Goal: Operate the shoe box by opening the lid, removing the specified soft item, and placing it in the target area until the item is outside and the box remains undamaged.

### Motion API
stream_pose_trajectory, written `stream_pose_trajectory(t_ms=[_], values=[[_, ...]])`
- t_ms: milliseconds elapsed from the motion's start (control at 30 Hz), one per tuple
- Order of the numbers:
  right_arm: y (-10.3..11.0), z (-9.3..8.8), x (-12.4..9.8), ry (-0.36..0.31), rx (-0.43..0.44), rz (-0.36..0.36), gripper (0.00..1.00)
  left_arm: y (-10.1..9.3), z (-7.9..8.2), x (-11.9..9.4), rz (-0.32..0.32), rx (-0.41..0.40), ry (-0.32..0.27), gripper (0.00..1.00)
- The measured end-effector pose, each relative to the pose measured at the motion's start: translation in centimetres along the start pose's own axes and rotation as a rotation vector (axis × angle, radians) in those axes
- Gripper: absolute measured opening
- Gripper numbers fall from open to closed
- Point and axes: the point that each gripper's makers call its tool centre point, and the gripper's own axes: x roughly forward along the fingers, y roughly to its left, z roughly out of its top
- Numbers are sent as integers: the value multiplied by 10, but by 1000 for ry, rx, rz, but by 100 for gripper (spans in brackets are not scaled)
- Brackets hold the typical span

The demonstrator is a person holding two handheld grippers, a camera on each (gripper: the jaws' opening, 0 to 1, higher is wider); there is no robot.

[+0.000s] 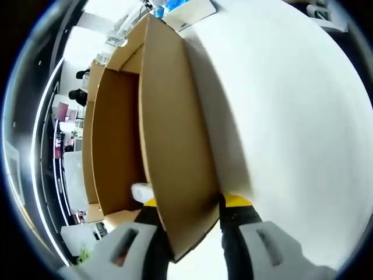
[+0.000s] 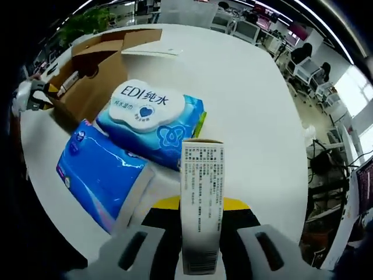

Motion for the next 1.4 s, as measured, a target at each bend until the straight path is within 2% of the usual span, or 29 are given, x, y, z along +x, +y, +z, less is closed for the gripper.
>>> stream_pose_trajectory(t_ms=[67, 233, 567, 733, 867, 967, 1067, 1167, 1233, 1300, 1333, 1400], values=[[1, -1, 5, 7, 30, 15, 21, 0, 0, 0, 2, 0, 0, 30], [-1, 0, 12, 16, 17, 17, 21, 0, 1, 0, 3, 1, 0, 30], [-4, 1, 13, -19, 26, 22, 24, 0, 1, 0, 3, 1, 3, 30], [-5, 7, 4, -56, 15, 14, 25, -1, 2, 0, 3, 1, 4, 30], [-2, 13, -13, -98, 13, 12, 26, -1, 2, 0, 4, 3, 3, 30], [5, 27, -42, -203, 0, 12, 27, -1, 2, 0, 6, 5, 3, 30], [14, 33, -68, -277, -4, 15, 31, -1, 2, 0, 4, 5, 3, 30], [22, 37, -93, -371, 13, 18, 38, -1, 2, 0, 1, 6, 2, 30], [25, 36, -105, -408, 23, 6, 45, -1, 2, 0, 1, 8, 1, 30], [29, 38, -117, -466, -7, -9, 47, -1, 2, 0, 2, 13, 0, 30], [29, 43, -127, -538, -7, -41, 48, -1, 2, 0, 3, 14, -1, 30], [37, 42, -138, -612, -11, -63, 52, -1, 3, 0, 5, 23, -6, 30]])
